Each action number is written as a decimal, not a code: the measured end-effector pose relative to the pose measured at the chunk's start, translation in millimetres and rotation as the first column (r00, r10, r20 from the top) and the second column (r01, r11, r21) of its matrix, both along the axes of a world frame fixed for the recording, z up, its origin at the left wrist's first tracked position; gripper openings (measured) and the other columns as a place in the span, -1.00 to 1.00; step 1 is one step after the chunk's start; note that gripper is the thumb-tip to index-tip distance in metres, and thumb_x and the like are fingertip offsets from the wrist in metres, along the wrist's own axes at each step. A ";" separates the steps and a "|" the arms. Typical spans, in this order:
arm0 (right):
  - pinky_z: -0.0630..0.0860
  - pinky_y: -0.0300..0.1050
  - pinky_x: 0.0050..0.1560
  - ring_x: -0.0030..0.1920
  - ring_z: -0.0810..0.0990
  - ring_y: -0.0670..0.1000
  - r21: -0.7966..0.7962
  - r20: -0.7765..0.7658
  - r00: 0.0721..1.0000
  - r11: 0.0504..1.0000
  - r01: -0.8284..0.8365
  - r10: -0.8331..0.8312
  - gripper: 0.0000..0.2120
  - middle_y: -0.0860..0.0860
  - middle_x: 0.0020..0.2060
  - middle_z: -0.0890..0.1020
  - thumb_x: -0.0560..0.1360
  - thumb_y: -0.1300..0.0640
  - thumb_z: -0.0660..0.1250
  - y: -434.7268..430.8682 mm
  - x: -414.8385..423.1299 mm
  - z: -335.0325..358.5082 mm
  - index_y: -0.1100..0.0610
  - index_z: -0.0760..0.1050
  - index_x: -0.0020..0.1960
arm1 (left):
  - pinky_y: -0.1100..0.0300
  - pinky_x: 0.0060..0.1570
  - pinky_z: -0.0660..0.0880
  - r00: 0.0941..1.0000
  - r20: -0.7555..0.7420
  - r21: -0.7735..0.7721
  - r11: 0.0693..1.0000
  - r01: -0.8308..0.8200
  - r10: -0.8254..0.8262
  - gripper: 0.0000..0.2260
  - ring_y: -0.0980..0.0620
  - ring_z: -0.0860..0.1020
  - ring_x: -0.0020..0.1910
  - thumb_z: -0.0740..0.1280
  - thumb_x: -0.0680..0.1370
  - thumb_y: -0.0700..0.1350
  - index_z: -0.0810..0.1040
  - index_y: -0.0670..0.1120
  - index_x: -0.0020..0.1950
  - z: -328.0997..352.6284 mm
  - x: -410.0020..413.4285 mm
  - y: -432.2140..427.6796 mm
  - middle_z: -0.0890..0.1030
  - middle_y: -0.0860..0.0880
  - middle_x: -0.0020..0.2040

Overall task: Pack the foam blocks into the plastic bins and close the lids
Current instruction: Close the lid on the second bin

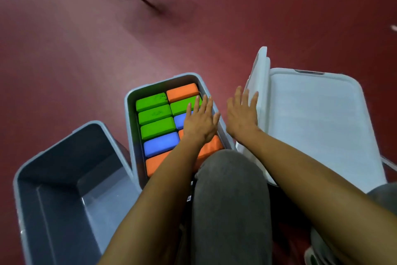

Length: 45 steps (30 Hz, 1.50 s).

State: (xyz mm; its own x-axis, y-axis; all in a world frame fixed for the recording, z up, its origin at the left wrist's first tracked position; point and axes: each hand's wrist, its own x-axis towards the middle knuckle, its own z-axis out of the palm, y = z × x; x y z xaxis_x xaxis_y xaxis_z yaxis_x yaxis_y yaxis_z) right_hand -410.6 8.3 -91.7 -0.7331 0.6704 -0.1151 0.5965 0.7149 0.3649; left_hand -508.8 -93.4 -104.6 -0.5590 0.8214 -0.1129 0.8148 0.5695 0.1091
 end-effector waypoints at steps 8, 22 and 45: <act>0.58 -0.07 -0.13 0.05 0.64 0.14 -0.326 -0.121 0.888 0.863 0.387 -0.444 -0.05 0.22 0.26 0.51 0.42 -0.07 0.51 10.9 47.0 5.7 0.31 0.05 0.54 | -0.14 0.56 -0.11 0.971 0.024 -0.170 0.956 0.237 -0.237 -0.38 -0.04 -0.17 0.61 -0.12 0.67 0.25 -0.15 0.00 0.65 26.9 35.6 10.5 -0.09 0.02 0.65; 0.60 -0.16 -0.26 -0.21 0.63 0.04 -0.264 0.099 0.941 0.904 0.337 -0.323 -0.77 0.06 -0.16 0.59 0.54 0.03 0.40 20.5 44.5 18.1 0.15 0.63 0.11 | -0.20 0.55 -0.11 0.946 0.060 -0.248 0.913 0.323 -0.318 -0.39 -0.10 -0.19 0.61 0.10 0.69 -0.03 -0.18 -0.01 0.64 42.1 62.7 38.7 -0.12 -0.01 0.65; 0.66 -0.03 -0.02 -0.05 0.67 0.15 -0.407 -0.216 0.911 0.880 0.244 -0.352 -0.40 0.19 0.12 0.60 0.55 0.11 0.39 24.4 45.5 15.0 0.29 0.24 0.47 | 0.10 0.15 0.43 0.699 0.715 -0.095 0.993 0.074 0.017 -0.67 -0.02 0.48 0.09 0.30 0.63 -0.15 0.42 -0.13 0.39 22.8 82.6 53.4 0.51 -0.06 0.12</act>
State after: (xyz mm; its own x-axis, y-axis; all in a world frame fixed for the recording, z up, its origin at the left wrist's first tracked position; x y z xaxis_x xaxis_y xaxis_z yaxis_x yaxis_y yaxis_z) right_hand -365.1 32.7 -76.7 -0.5422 0.8119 -0.2164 0.8394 0.5350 -0.0957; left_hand -426.2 -40.0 -81.9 -0.2498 0.7928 -0.5560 0.5337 0.5918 0.6041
